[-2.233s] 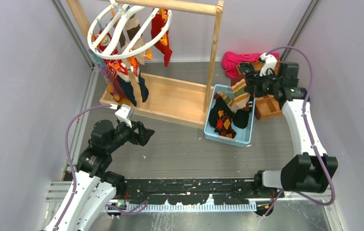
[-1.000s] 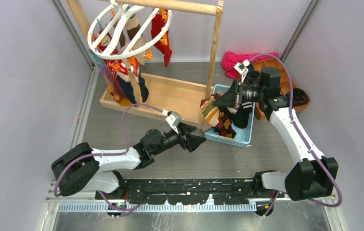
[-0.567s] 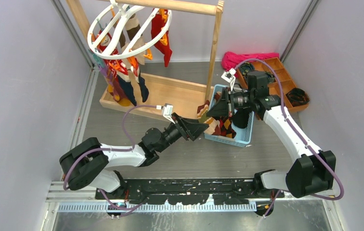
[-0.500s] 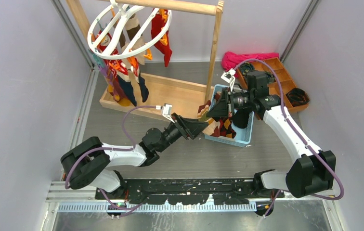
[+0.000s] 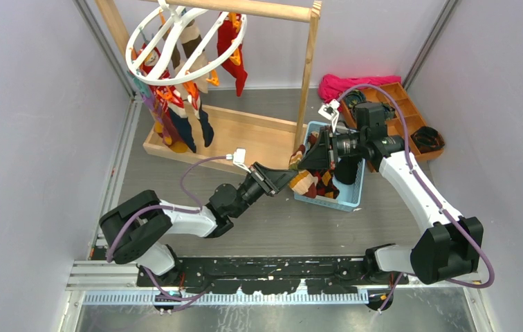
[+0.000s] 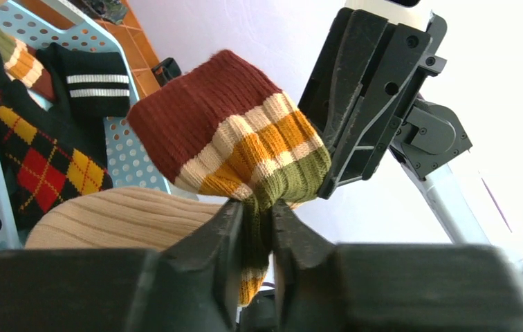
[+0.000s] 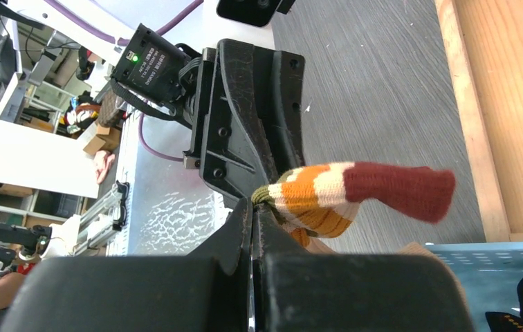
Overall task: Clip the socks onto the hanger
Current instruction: Pick up the sock from the bin.
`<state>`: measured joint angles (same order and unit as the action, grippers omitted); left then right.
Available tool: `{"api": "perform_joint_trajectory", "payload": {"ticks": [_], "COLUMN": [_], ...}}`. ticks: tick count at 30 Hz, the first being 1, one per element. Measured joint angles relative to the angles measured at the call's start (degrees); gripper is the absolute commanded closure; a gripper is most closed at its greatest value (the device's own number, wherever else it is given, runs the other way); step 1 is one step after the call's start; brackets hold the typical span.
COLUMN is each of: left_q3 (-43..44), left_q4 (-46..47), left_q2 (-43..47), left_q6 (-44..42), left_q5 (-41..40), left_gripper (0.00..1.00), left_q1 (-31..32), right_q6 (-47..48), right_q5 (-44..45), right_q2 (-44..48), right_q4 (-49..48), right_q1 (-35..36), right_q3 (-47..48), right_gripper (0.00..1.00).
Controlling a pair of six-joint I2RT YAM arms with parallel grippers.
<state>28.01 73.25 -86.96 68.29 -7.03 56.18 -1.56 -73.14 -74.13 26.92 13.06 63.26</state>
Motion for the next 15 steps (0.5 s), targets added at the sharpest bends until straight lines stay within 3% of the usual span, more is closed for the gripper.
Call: {"api": "perform_joint_trajectory", "payload": {"ticks": [2,6,11,15], "left_q3": [0.0,-0.1,-1.8,-2.1], "left_q4": [1.0,2.9,1.1,-8.3], "left_q2": [-0.2,-0.2,3.5,13.3], "left_q6": [0.2,-1.2,-14.0,-33.6], "left_q5": [0.0,0.1,1.9,5.0], "left_gripper": [0.98,1.00,1.00,1.00], "left_q1": [-0.1,-0.4,-0.7,0.1], "right_q6": [0.2,1.1,6.0,10.2], "right_q5": [0.0,0.6,2.5,2.9], "right_q2": [0.0,0.0,0.0,0.0], "right_q4": [0.3,1.3,6.3,10.4], "right_q1": [0.0,0.0,0.0,0.0], "right_q3": [0.0,0.2,2.1,3.9], "right_gripper": [0.99,0.95,0.55,0.37]}}
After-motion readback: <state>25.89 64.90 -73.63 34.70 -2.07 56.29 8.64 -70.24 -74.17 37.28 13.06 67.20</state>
